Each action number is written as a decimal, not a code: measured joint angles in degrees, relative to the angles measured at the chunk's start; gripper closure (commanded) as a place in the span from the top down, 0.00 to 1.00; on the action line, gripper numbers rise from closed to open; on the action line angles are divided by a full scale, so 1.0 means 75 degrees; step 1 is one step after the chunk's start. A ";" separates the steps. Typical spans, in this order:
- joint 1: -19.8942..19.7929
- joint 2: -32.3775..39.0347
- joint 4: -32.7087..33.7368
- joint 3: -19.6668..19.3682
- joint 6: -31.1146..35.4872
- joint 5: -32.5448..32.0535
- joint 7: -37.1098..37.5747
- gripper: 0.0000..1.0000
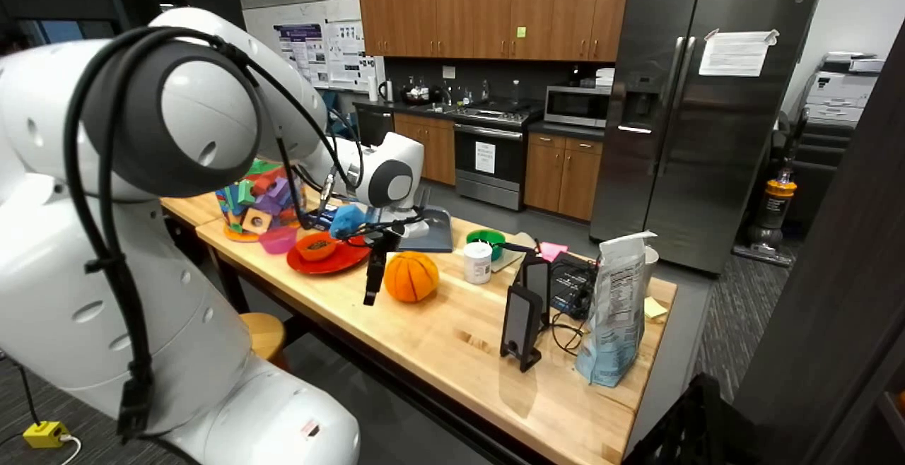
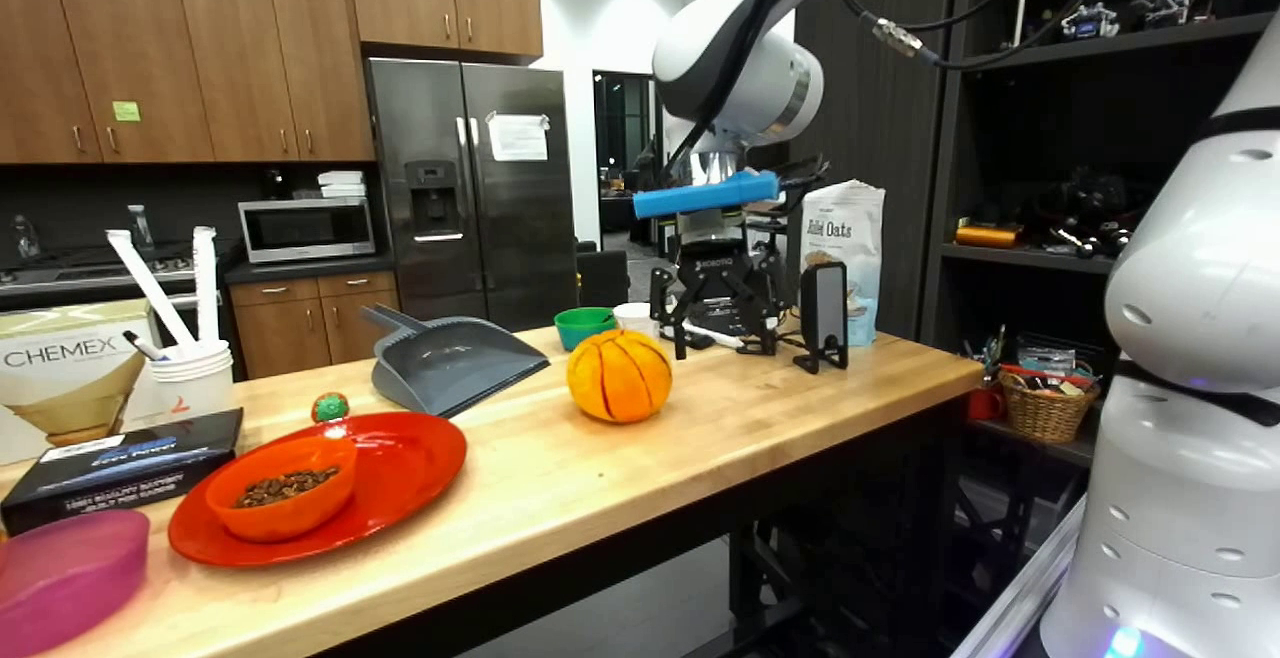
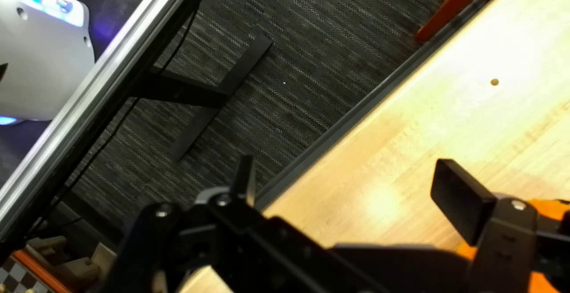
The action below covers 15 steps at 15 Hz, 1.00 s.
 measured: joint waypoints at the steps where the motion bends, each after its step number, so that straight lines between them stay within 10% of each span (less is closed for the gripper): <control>1: 0.0017 0.0139 0.0124 -0.0003 0.0015 -0.0094 0.0003 1.00; 15: 0.0249 0.1075 0.0588 -0.0118 0.0121 -0.1016 0.0264 1.00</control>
